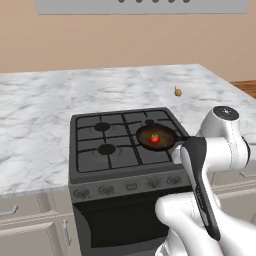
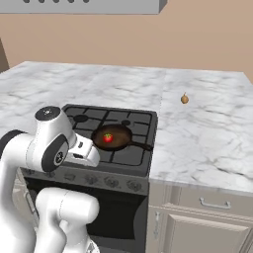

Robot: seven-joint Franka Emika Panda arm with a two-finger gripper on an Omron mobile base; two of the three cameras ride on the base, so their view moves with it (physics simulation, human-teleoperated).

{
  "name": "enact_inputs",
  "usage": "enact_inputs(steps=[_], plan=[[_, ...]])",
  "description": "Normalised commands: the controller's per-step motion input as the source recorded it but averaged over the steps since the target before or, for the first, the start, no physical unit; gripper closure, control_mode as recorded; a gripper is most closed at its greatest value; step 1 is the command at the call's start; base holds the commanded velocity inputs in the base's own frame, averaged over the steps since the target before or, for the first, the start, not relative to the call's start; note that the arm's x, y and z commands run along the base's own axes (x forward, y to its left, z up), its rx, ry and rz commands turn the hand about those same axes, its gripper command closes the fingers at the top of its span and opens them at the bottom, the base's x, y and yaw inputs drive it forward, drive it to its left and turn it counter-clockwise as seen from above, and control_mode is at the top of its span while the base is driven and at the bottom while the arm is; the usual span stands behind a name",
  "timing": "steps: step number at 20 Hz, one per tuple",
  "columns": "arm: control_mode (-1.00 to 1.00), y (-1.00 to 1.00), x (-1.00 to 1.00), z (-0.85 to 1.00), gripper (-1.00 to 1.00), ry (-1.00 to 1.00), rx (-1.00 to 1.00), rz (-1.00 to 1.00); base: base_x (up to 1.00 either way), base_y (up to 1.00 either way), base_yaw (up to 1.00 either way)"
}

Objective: Place the pan on the front right burner on the stove. Then place the tomato and the onion in the pan and turn on the front right burner.

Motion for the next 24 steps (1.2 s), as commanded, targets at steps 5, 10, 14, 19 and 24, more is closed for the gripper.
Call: enact_inputs(steps=[5,10,14,19,24], plan=[[1.00,0.00,0.00,0.00,-1.00,0.00,0.00,0.00,-0.13,-0.30,0.00],[1.00,0.00,0.00,0.00,-1.00,0.00,0.00,0.00,-0.23,-0.91,0.04],[1.00,0.00,0.00,0.00,-1.00,0.00,0.00,0.00,-0.27,-1.00,0.05],[1.00,0.00,0.00,0.00,-1.00,0.00,0.00,0.00,-0.30,-1.00,0.06],[1.00,0.00,0.00,0.00,-1.00,0.00,0.00,0.00,-0.34,-1.00,0.08]])
